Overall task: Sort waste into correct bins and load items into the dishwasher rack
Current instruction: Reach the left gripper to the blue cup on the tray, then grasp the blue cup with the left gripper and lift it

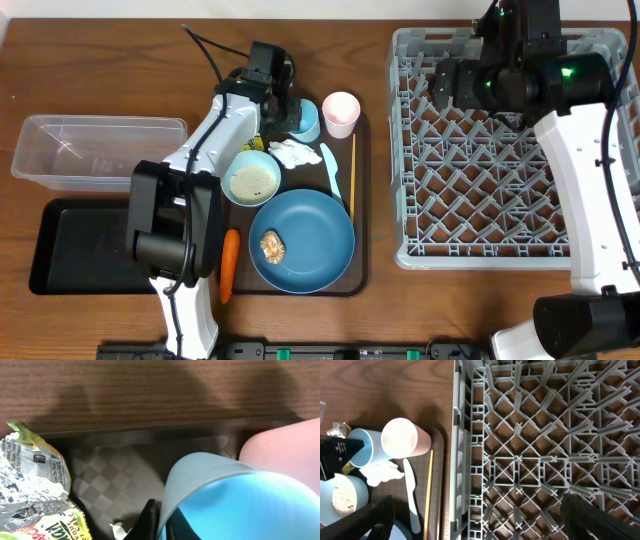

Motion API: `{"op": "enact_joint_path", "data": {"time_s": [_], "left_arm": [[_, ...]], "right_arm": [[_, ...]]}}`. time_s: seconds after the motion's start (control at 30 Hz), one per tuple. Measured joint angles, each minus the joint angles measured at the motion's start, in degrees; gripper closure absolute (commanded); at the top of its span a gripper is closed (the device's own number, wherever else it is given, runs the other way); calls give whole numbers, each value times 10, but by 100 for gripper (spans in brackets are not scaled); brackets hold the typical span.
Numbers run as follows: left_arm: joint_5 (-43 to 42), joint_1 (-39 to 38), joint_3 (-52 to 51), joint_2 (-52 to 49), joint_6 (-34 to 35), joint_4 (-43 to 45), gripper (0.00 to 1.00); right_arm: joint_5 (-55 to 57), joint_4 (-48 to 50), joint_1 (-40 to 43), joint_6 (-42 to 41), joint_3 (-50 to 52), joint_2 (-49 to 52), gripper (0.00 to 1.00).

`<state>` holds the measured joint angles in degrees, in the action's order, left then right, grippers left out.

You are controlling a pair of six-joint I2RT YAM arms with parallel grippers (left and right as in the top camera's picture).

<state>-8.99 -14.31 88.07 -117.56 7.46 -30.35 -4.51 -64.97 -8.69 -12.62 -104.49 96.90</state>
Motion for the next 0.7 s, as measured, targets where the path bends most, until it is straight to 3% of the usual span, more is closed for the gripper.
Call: {"op": "enact_joint_path", "data": {"time_s": [0.23,0.4,0.57,0.7], "left_arm": [[0,0,0,11,0,-3,94],[-6,1,0,96,0,-48,94],[-73,9,1,238,0,-108,94],[-181,31,7,301,0,-130,94]], "right_arm": [[0,-12,0,0,0,0,1],[-13,-12,0,0,0,0,1],[-73,10,0,12,0,0,1],[-213,40,0,80,0,0,4]]}}
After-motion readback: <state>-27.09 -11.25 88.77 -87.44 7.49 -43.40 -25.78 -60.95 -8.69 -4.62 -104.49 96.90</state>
